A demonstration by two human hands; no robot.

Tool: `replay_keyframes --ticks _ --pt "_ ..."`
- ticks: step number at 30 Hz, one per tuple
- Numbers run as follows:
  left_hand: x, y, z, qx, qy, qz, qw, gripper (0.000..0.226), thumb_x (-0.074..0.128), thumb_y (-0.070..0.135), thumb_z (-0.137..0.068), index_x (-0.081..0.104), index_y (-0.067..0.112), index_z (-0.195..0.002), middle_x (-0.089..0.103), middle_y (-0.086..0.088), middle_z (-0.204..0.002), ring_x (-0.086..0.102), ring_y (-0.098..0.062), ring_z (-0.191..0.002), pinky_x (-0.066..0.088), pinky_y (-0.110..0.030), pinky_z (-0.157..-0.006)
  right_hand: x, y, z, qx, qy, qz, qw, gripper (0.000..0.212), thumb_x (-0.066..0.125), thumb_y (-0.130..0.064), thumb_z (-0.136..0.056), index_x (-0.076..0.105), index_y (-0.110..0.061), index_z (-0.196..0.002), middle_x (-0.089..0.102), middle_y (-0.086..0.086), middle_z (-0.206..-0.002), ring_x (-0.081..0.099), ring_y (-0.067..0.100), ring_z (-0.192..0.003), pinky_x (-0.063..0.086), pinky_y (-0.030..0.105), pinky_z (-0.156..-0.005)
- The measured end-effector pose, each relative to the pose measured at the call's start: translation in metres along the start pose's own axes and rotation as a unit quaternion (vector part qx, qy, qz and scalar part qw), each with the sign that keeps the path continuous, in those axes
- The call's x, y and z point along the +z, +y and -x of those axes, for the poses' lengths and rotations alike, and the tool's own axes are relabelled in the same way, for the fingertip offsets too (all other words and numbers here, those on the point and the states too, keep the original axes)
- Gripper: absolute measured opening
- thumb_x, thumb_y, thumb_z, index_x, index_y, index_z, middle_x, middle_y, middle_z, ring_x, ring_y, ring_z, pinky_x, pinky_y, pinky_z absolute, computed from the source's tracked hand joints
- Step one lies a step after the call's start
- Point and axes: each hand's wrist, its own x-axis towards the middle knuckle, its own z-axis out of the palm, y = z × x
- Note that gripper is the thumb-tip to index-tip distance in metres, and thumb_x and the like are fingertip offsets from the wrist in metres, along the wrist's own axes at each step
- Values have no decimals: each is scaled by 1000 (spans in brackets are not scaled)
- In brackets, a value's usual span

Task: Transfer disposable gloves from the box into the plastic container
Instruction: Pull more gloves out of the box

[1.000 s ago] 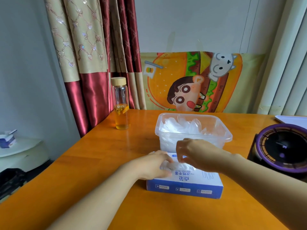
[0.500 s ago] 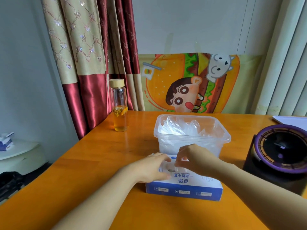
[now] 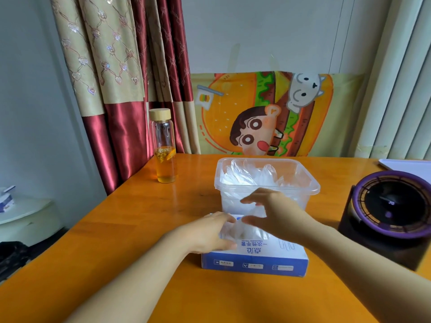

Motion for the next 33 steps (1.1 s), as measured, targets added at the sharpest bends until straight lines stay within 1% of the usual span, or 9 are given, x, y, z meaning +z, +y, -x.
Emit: replay_keyframes --ticks 5,9,13,16,18,20,23,26,33 --pt "2 0 1 -9 10 13 1000 65 61 47 -89 31 32 -145 33 9 -152 39 -14 -132 39 -29 -101 9 -10 -3 -96 -31 184 978 21 52 -35 -95 68 -29 -106 63 -11 -112 49 13 -105 43 27 -88" --pt "2 -1 1 -8 5 13 1000 68 60 45 -90 28 29 -147 30 9 -154 38 -13 -134 38 -29 -104 6 14 2 26 56 3 998 12 56 -26 -94 67 -21 -97 66 -5 -103 57 11 -92 49 26 -80" --pt "2 -2 1 -6 0 4 1000 68 59 44 -91 27 28 -148 28 9 -155 35 -12 -136 35 -28 -107 -2 29 11 132 166 -175 961 13 55 -21 -94 63 -13 -100 65 0 -99 61 15 -94 47 21 -77" --pt "2 -1 1 -7 -3 -2 1000 69 59 44 -91 25 28 -149 26 9 -155 33 -12 -137 35 -28 -108 -2 23 14 138 94 -192 967 39 59 -42 -88 59 -15 -115 62 -5 -106 61 11 -91 48 21 -75" --pt "2 0 1 -8 -1 -1 1000 69 59 44 -91 25 31 -149 26 10 -156 34 -12 -137 37 -28 -107 1 18 12 141 48 -91 985 44 61 -46 -86 61 -16 -118 65 -2 -112 57 9 -86 48 24 -73" --pt "2 0 2 -9 3 1 1000 69 60 46 -90 25 32 -148 26 10 -155 36 -12 -136 39 -29 -106 -7 12 6 129 94 -71 985 20 59 -27 -91 68 -16 -106 69 4 -109 58 13 -84 49 23 -69" --pt "1 1 2 -7 2 -6 1000 69 60 46 -90 26 31 -148 28 10 -155 37 -12 -135 37 -28 -107 -30 7 -6 116 203 -148 961 19 61 -8 -88 72 -8 -104 69 2 -90 62 18 -81 42 7 -57" --pt "-3 3 2 -9 -8 -13 1000 68 59 46 -91 27 30 -148 28 10 -155 35 -11 -136 33 -28 -108 -41 5 -14 105 232 -234 938 10 64 -15 -87 74 -14 -84 62 6 -67 50 19 -57 36 27 -49" --pt "-3 6 2 -6 -12 -18 1000 65 57 44 -92 28 28 -148 25 11 -156 33 -12 -137 33 -27 -105 -67 -6 -24 115 319 -366 866 18 61 -25 -91 70 -16 -78 67 -3 -67 53 1 -61 43 22 -59"
